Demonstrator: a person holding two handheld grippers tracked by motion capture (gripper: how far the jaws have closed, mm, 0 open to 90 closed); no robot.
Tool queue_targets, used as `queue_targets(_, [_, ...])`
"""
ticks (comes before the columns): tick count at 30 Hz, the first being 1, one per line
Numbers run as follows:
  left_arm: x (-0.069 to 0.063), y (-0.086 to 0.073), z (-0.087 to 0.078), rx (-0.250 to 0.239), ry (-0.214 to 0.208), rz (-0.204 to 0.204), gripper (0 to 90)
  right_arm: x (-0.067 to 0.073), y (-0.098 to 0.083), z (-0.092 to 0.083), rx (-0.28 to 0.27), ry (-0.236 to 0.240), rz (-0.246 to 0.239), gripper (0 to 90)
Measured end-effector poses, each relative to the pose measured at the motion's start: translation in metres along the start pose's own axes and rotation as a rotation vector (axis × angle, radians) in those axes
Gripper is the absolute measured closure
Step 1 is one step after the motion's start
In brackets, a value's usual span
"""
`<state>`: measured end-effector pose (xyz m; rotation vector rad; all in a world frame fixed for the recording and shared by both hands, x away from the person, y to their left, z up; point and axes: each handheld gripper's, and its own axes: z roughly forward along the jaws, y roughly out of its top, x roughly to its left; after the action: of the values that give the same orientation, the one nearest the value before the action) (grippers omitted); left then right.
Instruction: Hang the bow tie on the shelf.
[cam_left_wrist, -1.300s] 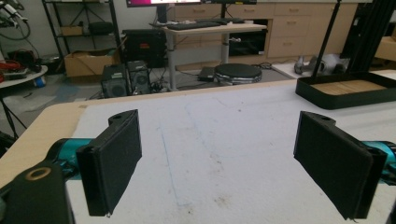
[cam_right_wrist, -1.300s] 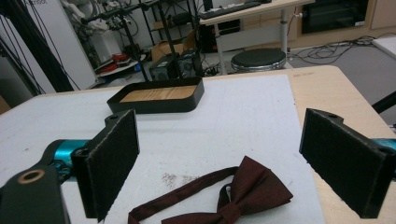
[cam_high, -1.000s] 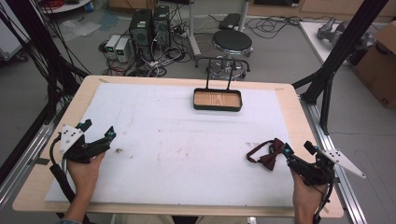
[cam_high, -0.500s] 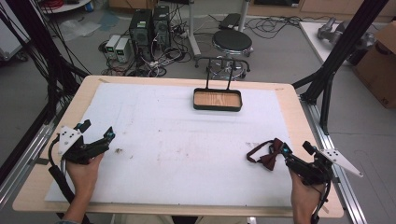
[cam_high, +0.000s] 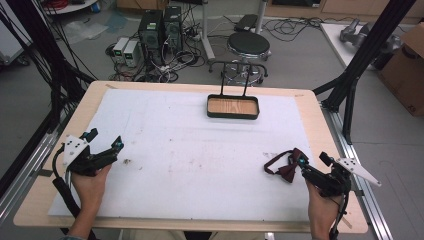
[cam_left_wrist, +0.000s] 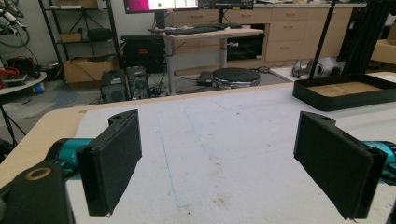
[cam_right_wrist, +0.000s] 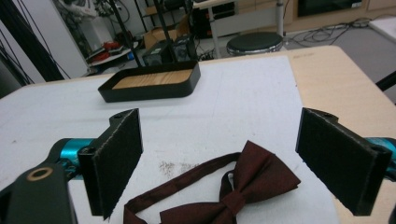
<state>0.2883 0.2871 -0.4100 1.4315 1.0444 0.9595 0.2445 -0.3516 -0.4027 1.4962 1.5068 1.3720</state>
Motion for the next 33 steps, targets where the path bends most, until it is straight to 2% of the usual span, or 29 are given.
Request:
queue_targets(8, [0.0, 0.0, 0.0, -0.001, 0.0, -0.001, 15.4, 0.001, -0.008, 0.014, 0.081, -0.025, 0.013, 20.3])
queue_targets(12, [0.0, 0.0, 0.0, 0.004, -0.003, 0.002, 15.5, 0.002, -0.012, 0.022, 0.127, -0.056, -0.003, 25.1])
queue_targets(16, [0.0, 0.0, 0.0, 0.003, -0.002, 0.003, 15.6, 0.0, -0.017, 0.031, 0.192, -0.103, 0.007, 32.6])
queue_targets(23, [-0.001, 0.0, 0.0, 0.001, -0.003, 0.002, 15.6, -0.006, -0.022, 0.039, 0.262, -0.164, 0.018, 40.3])
queue_targets(25, [-0.001, -0.001, 0.0, -0.001, -0.005, 0.0, 15.6, -0.007, -0.022, 0.04, 0.267, -0.164, 0.022, 40.9])
queue_targets(29, [-0.002, 0.0, 0.001, 0.003, -0.005, 0.006, 15.7, -0.009, -0.022, 0.048, 0.301, -0.15, 0.061, 45.0])
queue_targets(33, [-0.002, 0.0, 0.001, 0.0, -0.008, 0.004, 15.7, -0.007, -0.024, 0.055, 0.331, -0.163, 0.053, 48.8])
